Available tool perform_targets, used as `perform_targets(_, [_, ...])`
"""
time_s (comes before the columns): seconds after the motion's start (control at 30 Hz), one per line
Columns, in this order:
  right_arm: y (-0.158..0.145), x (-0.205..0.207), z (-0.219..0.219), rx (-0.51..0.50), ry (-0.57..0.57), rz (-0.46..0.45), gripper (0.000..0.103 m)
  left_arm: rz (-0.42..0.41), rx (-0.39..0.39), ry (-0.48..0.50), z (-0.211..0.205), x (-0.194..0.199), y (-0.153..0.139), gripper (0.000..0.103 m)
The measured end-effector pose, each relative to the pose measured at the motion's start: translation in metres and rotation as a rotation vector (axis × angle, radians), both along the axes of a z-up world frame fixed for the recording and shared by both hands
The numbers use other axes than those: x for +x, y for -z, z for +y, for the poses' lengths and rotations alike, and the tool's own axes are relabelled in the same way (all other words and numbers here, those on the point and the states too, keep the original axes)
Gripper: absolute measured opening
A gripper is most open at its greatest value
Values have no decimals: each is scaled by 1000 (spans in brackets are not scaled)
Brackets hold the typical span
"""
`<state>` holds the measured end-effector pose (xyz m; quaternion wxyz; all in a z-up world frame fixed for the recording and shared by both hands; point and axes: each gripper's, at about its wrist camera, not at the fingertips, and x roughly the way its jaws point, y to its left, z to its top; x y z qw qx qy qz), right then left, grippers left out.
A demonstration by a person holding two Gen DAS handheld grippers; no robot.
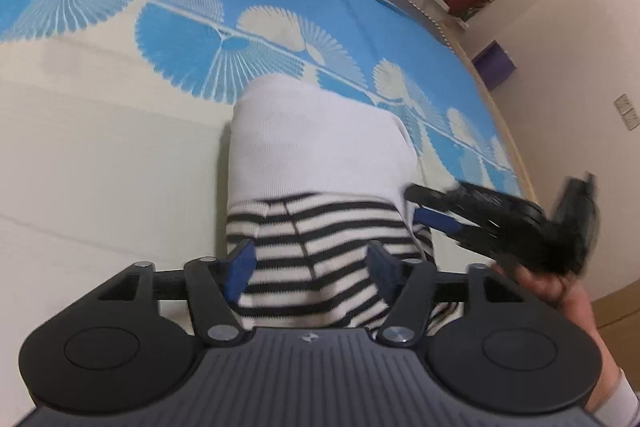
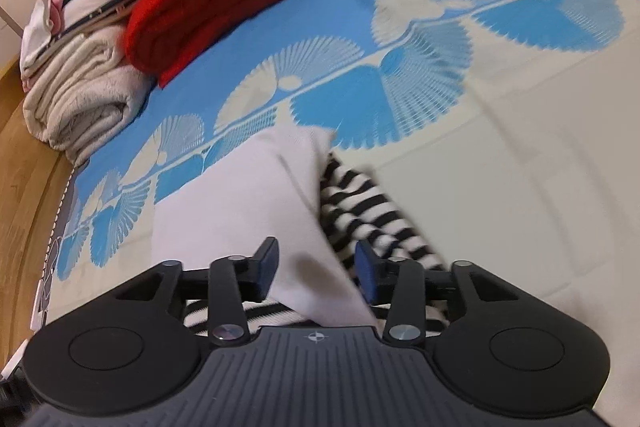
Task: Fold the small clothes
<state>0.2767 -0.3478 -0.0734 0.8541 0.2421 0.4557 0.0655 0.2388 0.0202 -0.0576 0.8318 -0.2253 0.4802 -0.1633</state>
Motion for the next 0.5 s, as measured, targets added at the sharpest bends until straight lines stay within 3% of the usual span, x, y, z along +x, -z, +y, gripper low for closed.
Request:
perform_targets(0.13, [16, 13, 9, 16, 32, 38, 45, 67, -5, 11, 5, -3, 21, 79])
perform_targets(0.17, [18, 14, 10, 27, 35, 34, 36, 98, -5, 8, 6, -2, 29, 79])
perform_targets(0.2, [17, 14, 10, 41, 33, 26, 13, 124, -10, 5, 6, 0, 36, 79])
perform_targets(0.23, [13, 12, 10, 45, 32, 4, 4, 144, -9, 6, 7, -4, 39, 79])
perform_targets(0.3, [-2, 6, 5, 66, 38, -81, 4, 166, 15, 12, 1, 2, 45, 81])
perform_targets(0.4, [-30, -12, -21, 194, 104, -253, 3, 129, 40, 78, -13, 8, 43, 85])
perform_targets(0.47, [-35, -17, -32, 136, 137, -261, 3, 98, 90, 130, -23, 9, 40, 85])
perform_targets(0.5, [-31, -15, -35, 72, 156, -214, 3, 88, 147, 167, -29, 8, 42, 86])
